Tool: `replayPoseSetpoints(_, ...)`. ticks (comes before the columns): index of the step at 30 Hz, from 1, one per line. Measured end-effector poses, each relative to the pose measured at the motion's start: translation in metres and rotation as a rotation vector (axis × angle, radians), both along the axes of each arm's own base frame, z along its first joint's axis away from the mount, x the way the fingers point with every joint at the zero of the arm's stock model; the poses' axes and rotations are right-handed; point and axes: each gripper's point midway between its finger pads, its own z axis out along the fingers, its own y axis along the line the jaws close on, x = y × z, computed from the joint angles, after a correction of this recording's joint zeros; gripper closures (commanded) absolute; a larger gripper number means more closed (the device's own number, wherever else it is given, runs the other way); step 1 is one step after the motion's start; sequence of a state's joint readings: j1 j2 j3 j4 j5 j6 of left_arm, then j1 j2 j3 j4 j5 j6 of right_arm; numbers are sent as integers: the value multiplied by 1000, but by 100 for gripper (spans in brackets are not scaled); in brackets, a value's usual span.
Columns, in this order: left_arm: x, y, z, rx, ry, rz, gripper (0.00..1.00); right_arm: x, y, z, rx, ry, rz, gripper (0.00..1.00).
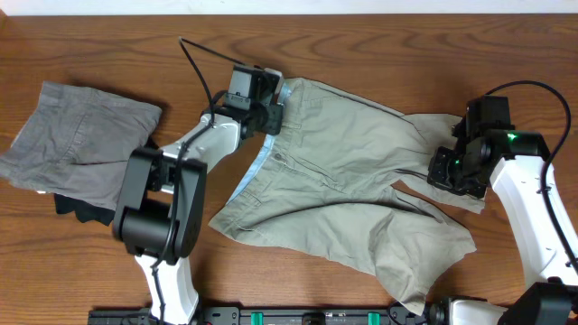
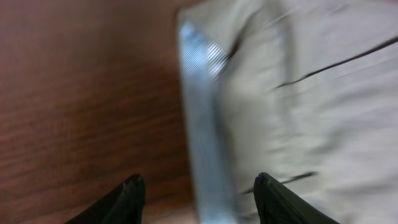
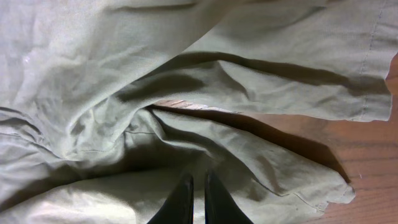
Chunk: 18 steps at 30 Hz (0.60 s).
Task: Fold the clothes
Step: 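Drag the waistband upward with the left gripper to straighten shorts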
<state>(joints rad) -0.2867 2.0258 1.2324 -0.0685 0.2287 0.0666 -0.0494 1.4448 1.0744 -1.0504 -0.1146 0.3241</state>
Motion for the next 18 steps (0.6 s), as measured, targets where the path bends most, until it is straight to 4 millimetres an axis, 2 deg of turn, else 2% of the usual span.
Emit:
replayPoseSetpoints(3,-2,1,-14,10,24,-8,41,0,0,0,0,0,0,93)
replayPoseSetpoints(18,-12,-28,-11,-129,60,-121,42,-1,0,0,-1,3,3,93)
